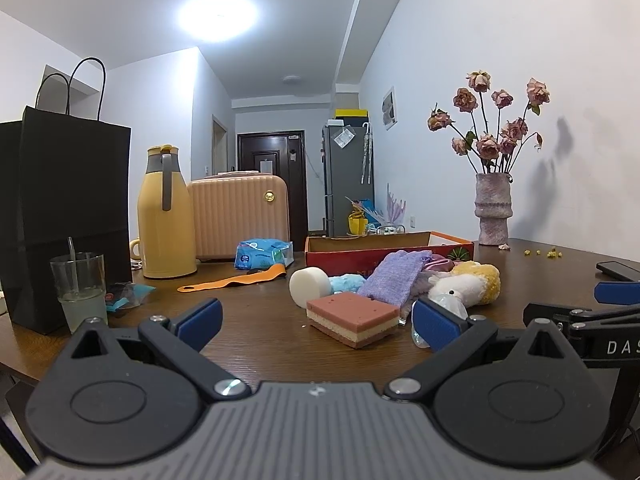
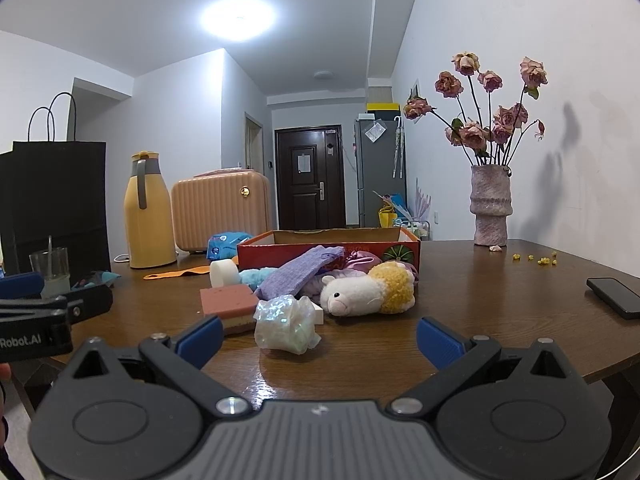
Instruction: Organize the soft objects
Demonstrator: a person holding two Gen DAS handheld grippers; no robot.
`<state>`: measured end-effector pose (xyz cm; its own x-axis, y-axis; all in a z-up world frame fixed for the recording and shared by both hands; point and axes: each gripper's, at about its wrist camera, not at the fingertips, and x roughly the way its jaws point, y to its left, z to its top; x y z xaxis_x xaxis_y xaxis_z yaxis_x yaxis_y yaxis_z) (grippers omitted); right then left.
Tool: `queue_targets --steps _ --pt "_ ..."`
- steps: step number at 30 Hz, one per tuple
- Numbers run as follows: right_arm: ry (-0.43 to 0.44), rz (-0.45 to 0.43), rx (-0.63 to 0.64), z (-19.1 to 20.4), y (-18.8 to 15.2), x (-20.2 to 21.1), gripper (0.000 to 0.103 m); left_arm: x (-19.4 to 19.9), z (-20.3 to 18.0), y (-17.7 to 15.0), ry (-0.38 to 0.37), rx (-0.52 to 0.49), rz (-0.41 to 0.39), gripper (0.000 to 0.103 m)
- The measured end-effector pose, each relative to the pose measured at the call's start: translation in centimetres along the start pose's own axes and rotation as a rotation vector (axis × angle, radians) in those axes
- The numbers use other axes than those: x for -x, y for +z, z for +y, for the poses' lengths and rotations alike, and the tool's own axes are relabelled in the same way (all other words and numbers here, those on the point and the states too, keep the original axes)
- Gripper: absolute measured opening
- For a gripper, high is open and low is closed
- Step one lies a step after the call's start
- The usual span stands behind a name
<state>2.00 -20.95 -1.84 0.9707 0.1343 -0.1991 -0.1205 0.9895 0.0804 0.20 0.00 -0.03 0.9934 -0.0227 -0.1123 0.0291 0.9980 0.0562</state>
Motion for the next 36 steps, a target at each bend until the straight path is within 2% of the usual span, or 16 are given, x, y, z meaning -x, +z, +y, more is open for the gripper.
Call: queue_targets --steps 36 --pt "0.003 0.004 0.002 0.15 -0.13 -0.04 0.103 0.01 0.12 -0.09 -0.001 0.003 0.003 0.103"
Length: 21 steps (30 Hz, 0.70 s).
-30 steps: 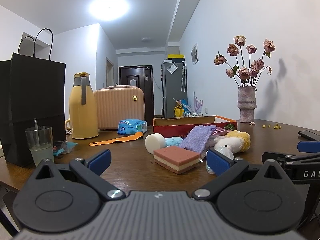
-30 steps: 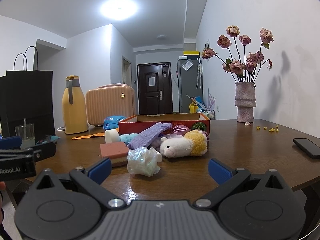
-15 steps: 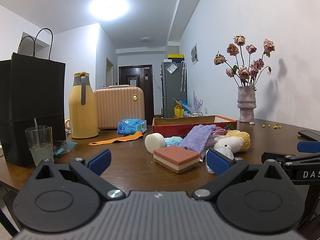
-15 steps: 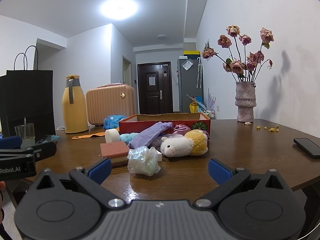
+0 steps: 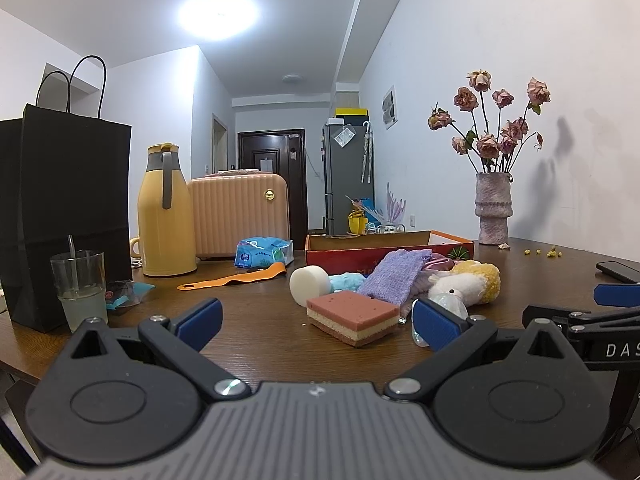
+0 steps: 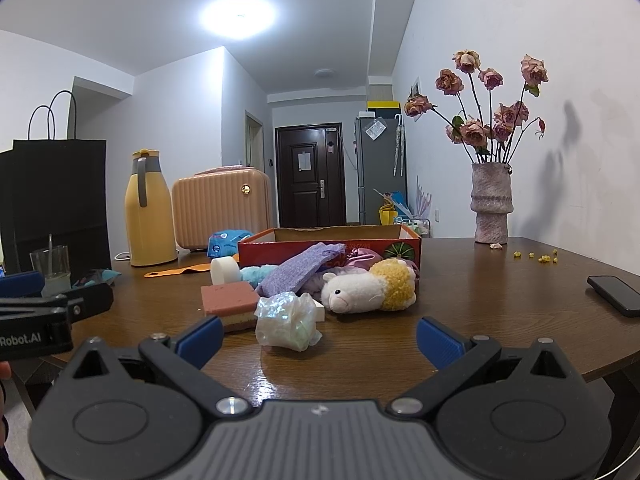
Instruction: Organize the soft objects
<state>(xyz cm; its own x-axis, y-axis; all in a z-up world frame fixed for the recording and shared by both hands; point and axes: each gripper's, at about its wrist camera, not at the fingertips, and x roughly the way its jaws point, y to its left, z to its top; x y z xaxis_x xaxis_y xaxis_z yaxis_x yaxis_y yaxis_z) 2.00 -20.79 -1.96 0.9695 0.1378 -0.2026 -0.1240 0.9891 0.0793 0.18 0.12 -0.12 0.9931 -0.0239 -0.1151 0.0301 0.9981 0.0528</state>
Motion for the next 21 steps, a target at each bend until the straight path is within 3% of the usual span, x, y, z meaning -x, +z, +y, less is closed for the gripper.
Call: queue_targets --steps 15,21 --pt "0.000 0.002 -0.002 0.0 0.0 -0.1 0.103 -0.1 0.1 -0.2 -0.002 0.005 0.013 0.103" --pt "0.002 0.030 -0.012 -0.3 -0.2 -1.1 0.103 -1.8 0.5 -0.4 0.010 0.002 0.048 0.103"
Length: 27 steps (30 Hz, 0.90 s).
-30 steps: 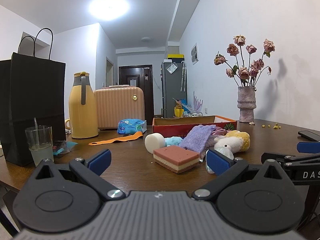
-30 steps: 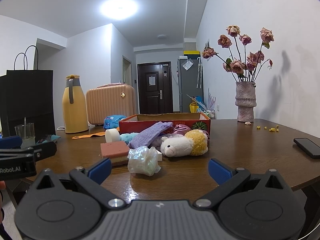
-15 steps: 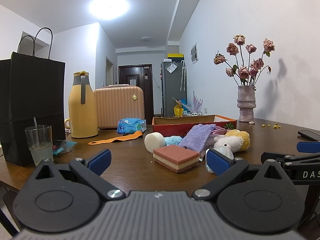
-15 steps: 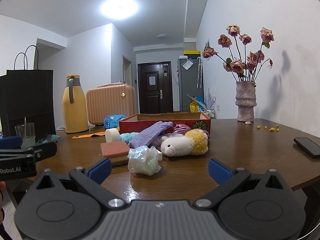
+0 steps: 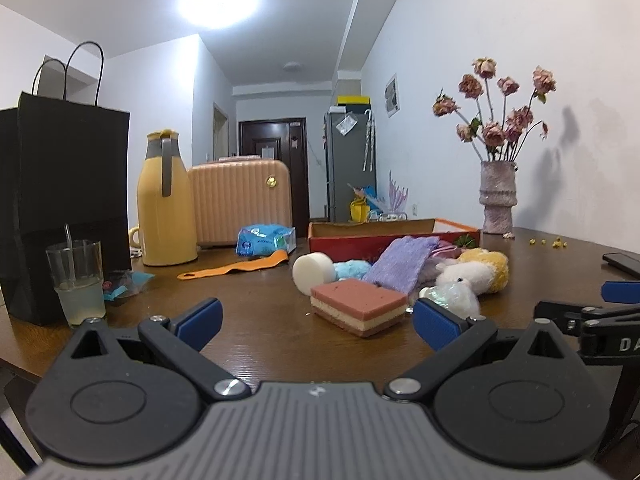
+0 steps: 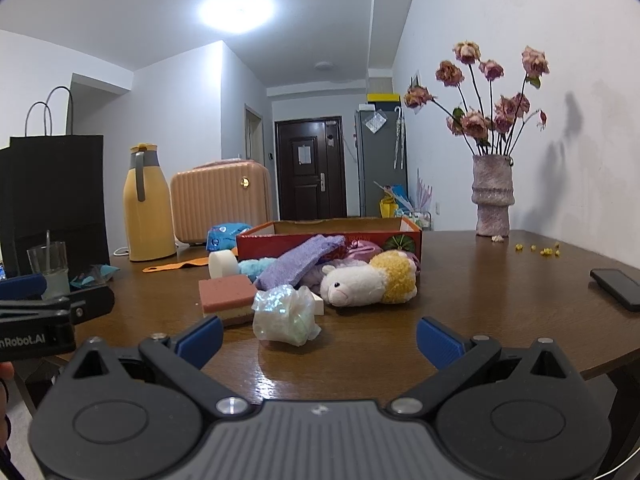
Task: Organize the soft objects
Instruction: 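Reach the left gripper to the pink sponge block and grasp it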
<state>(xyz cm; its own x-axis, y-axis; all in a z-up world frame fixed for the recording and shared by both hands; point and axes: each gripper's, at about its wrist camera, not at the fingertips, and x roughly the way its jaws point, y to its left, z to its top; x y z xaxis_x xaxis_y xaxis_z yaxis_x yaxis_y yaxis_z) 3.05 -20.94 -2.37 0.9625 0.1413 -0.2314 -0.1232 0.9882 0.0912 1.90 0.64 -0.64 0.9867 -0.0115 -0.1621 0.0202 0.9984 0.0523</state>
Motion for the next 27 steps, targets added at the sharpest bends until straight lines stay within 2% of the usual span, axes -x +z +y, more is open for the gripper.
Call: queue_targets --steps 4,7,10,12,14,15,17,19,21,23,27 --pt "0.034 0.009 -0.003 -0.1 0.0 -1.7 0.103 -2.7 0.7 0.3 0.003 -0.011 0.047 0.103" --pt "0.063 0.037 0.041 0.6 0.6 -3.8 0.103 -5.1 1.3 0.9 0.013 -0.004 0.076 0.103" --pt "0.118 0.068 0.039 1.7 1.7 -5.9 0.102 -8.1 2.6 2.0 0.006 0.016 0.126 0.103" --pt "0.174 0.082 0.005 2.5 2.5 -7.0 0.095 -10.4 3.8 2.8 0.003 0.038 0.156 0.103" --pt "0.255 0.118 -0.009 3.5 2.7 -8.0 0.081 -12.5 4.8 3.6 -0.016 0.048 0.183 0.100" --pt "0.286 0.141 -0.005 4.1 2.6 -8.6 0.078 -13.5 5.2 3.9 -0.033 0.045 0.195 0.097" --pt "0.319 0.181 0.035 5.2 1.9 -9.6 0.062 -15.4 5.7 4.4 -0.086 0.019 0.221 0.092" --pt "0.312 0.220 0.052 5.5 1.5 -11.0 0.056 -17.3 5.7 4.8 -0.171 -0.002 0.256 0.088" --pt "0.305 0.253 -0.008 4.6 1.8 -12.5 0.057 -19.3 5.6 5.0 -0.265 -0.005 0.294 0.088" --pt "0.301 0.254 -0.075 3.6 2.4 -13.6 0.058 -21.2 5.3 5.2 -0.324 0.001 0.321 0.085" --pt "0.302 0.269 -0.105 3.8 2.6 -14.9 0.058 -25.1 4.7 5.2 -0.440 0.024 0.432 0.068"
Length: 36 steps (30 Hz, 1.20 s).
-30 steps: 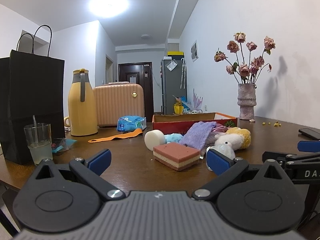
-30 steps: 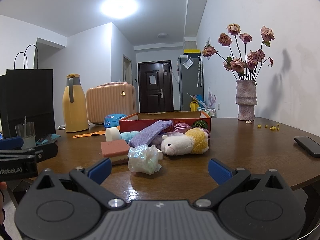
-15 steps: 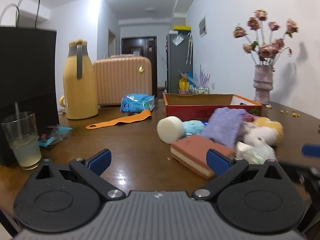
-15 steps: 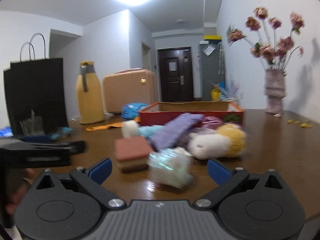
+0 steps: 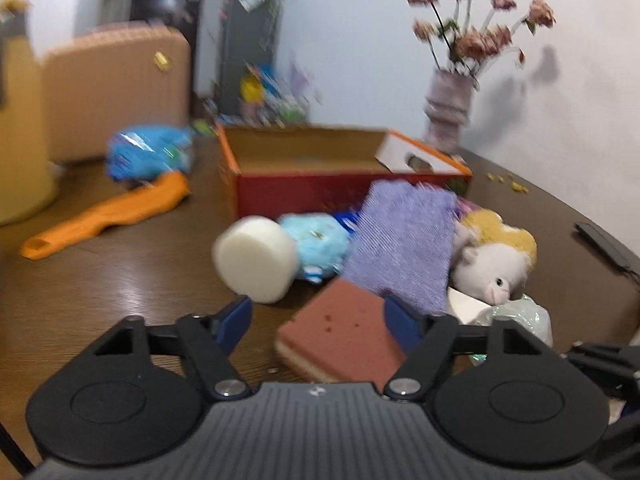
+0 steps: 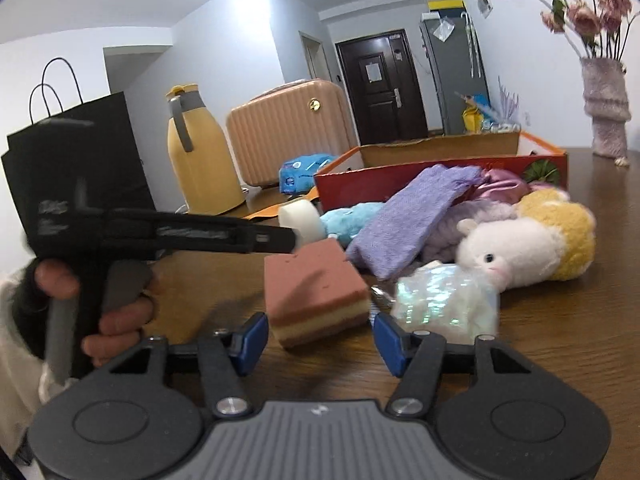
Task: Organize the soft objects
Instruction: 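Reach the left gripper to the pink sponge block and grasp it, then carry the sponge block into the cardboard box and open the left gripper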
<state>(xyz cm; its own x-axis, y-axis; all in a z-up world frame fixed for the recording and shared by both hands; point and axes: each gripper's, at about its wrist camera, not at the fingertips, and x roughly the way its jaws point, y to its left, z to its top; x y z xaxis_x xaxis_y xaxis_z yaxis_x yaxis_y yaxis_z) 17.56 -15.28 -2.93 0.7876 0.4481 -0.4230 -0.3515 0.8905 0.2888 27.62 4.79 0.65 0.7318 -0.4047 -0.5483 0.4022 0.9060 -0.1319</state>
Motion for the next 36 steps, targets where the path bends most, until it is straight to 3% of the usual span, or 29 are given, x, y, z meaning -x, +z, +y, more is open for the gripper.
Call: queue_targets --steps 1,3,6,9,11,13,16,20,24,31,36 --pt "0.014 0.005 -0.014 0.1 0.1 -0.3 0.058 -0.7 0.3 0.1 -0.030 0.016 0.028 0.060" --pt "0.024 0.002 -0.020 0.4 0.1 -0.9 0.058 -1.8 1.1 0.0 -0.082 0.073 0.080 0.055" --pt "0.030 0.015 -0.040 0.3 0.1 -2.0 0.057 -0.4 1.4 -1.1 -0.120 0.133 0.088 0.044" --pt "0.026 0.017 -0.054 -0.1 0.2 -1.5 0.056 2.2 1.1 -3.0 -0.108 0.219 0.100 0.040" --pt "0.037 0.013 -0.062 -0.5 0.4 -0.7 0.056 4.1 1.1 -4.2 -0.152 0.311 0.109 0.039" --pt "0.054 0.007 -0.067 -1.0 0.4 0.3 0.054 5.6 0.7 -5.3 -0.140 0.371 0.082 0.039" --pt "0.066 0.017 -0.101 -1.7 0.2 0.5 0.049 6.1 0.1 -5.5 -0.094 0.383 0.060 0.039" --pt "0.049 0.020 -0.119 -1.9 0.7 -0.3 0.036 5.1 0.5 -5.0 -0.086 0.407 0.057 0.038" --pt "0.012 0.045 -0.145 -2.2 0.9 -1.1 0.036 4.6 0.6 -5.3 -0.083 0.422 0.070 0.028" --pt "0.034 0.060 -0.186 -2.8 0.8 -1.1 0.033 5.3 0.8 -5.4 -0.098 0.481 0.081 0.022" --pt "0.026 -0.076 -0.093 -1.4 4.0 1.3 0.033 7.0 0.3 -1.2 -0.150 0.460 -0.045 0.022"
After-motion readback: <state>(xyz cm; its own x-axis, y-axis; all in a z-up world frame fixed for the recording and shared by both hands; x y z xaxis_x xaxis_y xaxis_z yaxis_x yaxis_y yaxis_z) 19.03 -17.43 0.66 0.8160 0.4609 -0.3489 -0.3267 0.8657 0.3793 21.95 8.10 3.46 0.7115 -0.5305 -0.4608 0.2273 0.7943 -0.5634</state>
